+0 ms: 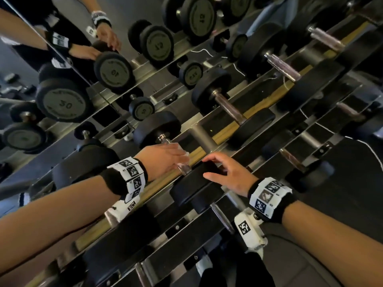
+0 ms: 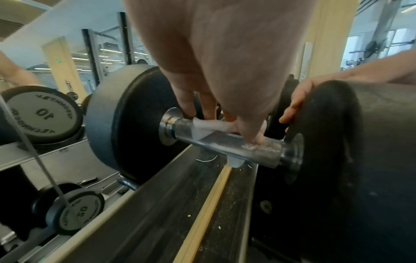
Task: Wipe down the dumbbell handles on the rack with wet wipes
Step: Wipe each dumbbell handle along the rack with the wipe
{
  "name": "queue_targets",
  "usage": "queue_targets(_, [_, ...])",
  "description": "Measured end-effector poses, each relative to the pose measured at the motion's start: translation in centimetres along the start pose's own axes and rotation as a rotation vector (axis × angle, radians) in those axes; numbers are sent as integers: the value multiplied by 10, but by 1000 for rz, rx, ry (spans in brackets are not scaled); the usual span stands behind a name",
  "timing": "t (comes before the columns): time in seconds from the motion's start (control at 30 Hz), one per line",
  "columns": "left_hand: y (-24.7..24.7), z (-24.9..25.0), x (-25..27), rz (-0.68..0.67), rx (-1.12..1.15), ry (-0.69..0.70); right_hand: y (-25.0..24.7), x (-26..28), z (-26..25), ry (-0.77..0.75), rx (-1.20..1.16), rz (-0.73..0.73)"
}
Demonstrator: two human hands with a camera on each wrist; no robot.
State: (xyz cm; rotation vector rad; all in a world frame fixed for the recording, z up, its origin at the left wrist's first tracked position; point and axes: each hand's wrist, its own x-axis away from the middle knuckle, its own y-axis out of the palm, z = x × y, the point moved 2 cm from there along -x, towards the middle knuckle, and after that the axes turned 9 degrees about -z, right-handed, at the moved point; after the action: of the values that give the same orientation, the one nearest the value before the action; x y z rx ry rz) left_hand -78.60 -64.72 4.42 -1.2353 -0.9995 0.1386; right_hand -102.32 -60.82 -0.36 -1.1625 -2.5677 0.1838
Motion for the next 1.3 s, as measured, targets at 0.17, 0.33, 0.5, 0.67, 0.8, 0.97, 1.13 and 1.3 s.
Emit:
queue_targets(0.17, [-5, -17, -5, -54, -89, -82, 37, 0, -8, 115, -106, 132])
queue_targets(0.33, [15, -24, 3, 39, -26, 46, 44, -2, -10, 156, -195, 203])
queue_targets(0.5, [20, -38, -3, 86, 42, 55, 47, -1, -9, 166, -275, 196])
queue_targets(0.67, [17, -24, -8, 154, 54, 165, 48, 0, -10, 161, -290, 193])
queue_targets(0.8, [18, -18, -10, 93, 36, 196, 47, 1, -12, 143, -309, 181])
queue_targets(0.97, [5, -34, -17, 22, -11, 24, 46, 3, -14, 143, -312, 169])
queue_targets(1.13, [14, -20, -11, 3, -24, 94, 47, 1, -11, 133, -302, 183])
queue_targets(1.3, [3, -31, -23, -27, -27, -11, 47, 1, -10, 132, -319, 171])
